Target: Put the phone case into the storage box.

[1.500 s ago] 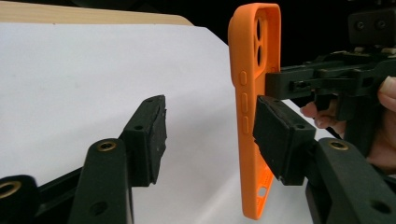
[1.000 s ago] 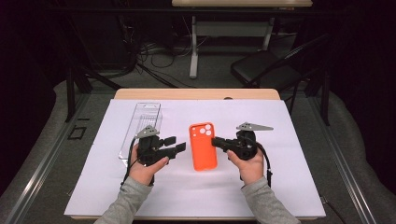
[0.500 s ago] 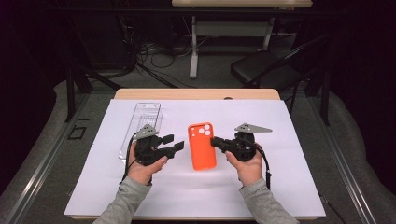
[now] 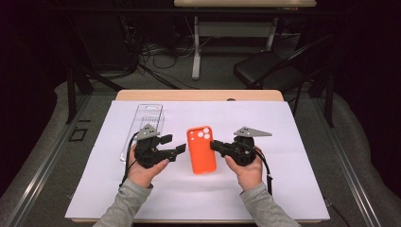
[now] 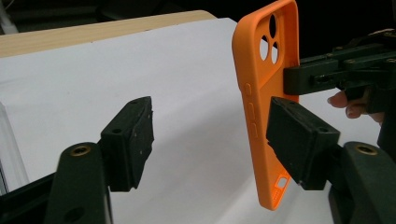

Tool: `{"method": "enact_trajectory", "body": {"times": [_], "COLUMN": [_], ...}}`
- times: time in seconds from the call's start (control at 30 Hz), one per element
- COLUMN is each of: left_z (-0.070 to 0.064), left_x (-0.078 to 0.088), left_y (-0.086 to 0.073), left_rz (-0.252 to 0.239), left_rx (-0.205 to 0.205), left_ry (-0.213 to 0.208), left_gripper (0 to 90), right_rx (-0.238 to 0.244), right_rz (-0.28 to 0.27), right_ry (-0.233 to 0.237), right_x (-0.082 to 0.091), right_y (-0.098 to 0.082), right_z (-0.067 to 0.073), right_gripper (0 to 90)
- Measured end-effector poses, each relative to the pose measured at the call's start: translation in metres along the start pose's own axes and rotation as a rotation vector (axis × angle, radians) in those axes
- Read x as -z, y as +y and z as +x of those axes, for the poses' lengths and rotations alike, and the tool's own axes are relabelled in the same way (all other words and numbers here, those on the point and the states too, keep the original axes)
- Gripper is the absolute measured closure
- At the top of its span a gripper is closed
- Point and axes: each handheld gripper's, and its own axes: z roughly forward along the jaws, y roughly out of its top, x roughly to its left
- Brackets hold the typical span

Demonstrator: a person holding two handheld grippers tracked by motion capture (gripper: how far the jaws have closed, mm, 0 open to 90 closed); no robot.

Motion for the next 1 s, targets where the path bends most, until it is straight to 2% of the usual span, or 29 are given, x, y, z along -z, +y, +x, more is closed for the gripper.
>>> {"method": "enact_trajectory", "body": {"times": [0.17, 0.27, 0.53, 0.7, 0.83, 1.0], "left_z": [-0.002, -0.003, -0.003, -0.003, -0.002, -0.001], "left_x": [-0.001, 0.0, 0.003, 0.0, -0.003, -0.009], "left_y": [0.0, 0.001, 0.003, 0.005, 0.009, 0.018], "left_rz": [0.011, 0.012, 0.009, 0.015, 0.016, 0.034], "left_rx": [-0.001, -0.017, -0.035, -0.047, -0.057, -0.083], "left_ry": [-0.021, -0.012, 0.026, 0.047, 0.052, 0.072], "left_gripper": [22.5, 22.2, 27.9, 33.2, 33.8, 34.0], "right_rx": [0.012, 0.015, 0.039, 0.061, 0.05, 0.066], "right_rz": [0.001, 0.002, 0.004, 0.007, 0.003, -0.011], "right_ry": [-0.003, -0.006, -0.025, -0.067, -0.077, -0.099], "right_x": [-0.002, -0.004, -0.008, -0.009, -0.011, -0.015], "right_y": [-0.002, -0.003, -0.006, -0.005, -0.001, 0.007], "right_z": [0.004, 0.006, 0.011, 0.013, 0.013, 0.015], "right_gripper": [84.2, 84.2, 84.2, 84.2, 84.2, 84.2]}}
